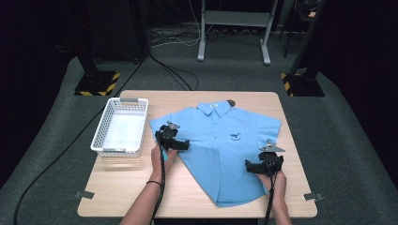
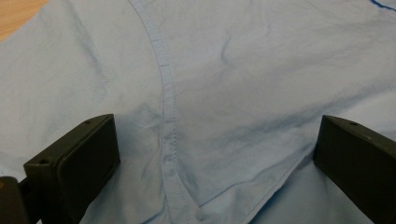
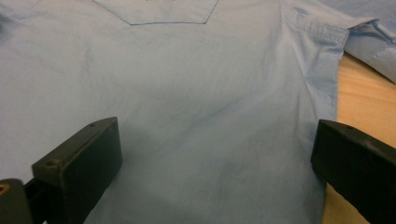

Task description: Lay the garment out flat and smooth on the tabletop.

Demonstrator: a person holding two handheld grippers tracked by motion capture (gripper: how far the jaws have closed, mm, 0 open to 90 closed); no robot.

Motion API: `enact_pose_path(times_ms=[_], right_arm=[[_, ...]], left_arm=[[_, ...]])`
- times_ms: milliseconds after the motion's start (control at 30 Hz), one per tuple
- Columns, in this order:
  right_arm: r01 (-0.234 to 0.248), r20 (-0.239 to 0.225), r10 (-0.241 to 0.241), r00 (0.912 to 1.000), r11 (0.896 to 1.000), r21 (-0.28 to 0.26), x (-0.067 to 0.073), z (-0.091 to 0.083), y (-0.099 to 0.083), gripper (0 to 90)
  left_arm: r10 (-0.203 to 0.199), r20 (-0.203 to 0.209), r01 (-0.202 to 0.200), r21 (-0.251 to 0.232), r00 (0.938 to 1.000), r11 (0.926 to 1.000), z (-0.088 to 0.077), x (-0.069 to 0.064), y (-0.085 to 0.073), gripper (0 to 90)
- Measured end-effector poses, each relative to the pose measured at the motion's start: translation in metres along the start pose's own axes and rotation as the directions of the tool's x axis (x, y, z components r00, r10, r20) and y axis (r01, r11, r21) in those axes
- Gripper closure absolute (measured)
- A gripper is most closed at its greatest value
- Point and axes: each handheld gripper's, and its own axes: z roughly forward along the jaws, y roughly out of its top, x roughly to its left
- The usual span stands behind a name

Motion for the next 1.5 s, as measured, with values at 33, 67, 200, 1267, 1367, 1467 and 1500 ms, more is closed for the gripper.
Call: enact_pose_path(times_ms=[33,67,200,1267,1367,1467,1500], right_arm=[[0.006,-0.002,-0.006,1.0,1.0,-0.004,-0.001,0.001,0.001,1.3],[0.003,-0.009,-0.003,1.0,1.0,-0.001,-0.002,0.002,0.002,1.0],[0.003,-0.01,-0.003,0.9999,1.0,-0.003,-0.003,0.005,0.005,1.0],[-0.001,-0.004,0.001,1.0,1.0,-0.009,-0.003,0.005,0.003,0.9],[-0.001,-0.004,0.001,1.0,1.0,-0.009,-0.003,0.005,0.003,0.8],[-0.001,-0.004,0.001,1.0,1.0,-0.009,-0.003,0.005,0.003,0.9],[-0.001,-0.004,0.001,1.0,1.0,-0.009,-0.003,0.005,0.003,0.9]], left_arm=[[-0.002,0.0,0.002,-0.001,1.0,1.0,0.001,0.001,0.001,0.2],[-0.003,0.0,0.003,-0.001,1.0,1.0,0.002,0.001,0.002,0.2],[-0.006,-0.002,0.006,-0.001,1.0,1.0,0.003,0.002,0.003,0.1],[-0.012,0.077,0.018,-0.077,0.9969,0.9969,-0.027,-0.014,0.001,0.1],[-0.002,0.096,0.011,-0.086,0.9954,0.9962,-0.032,-0.021,0.003,0.1],[0.022,0.115,-0.013,-0.075,0.9931,0.9971,-0.035,-0.029,0.005,0.1],[0.025,0.126,-0.016,-0.071,0.9917,0.9973,-0.036,-0.034,0.005,0.1]])
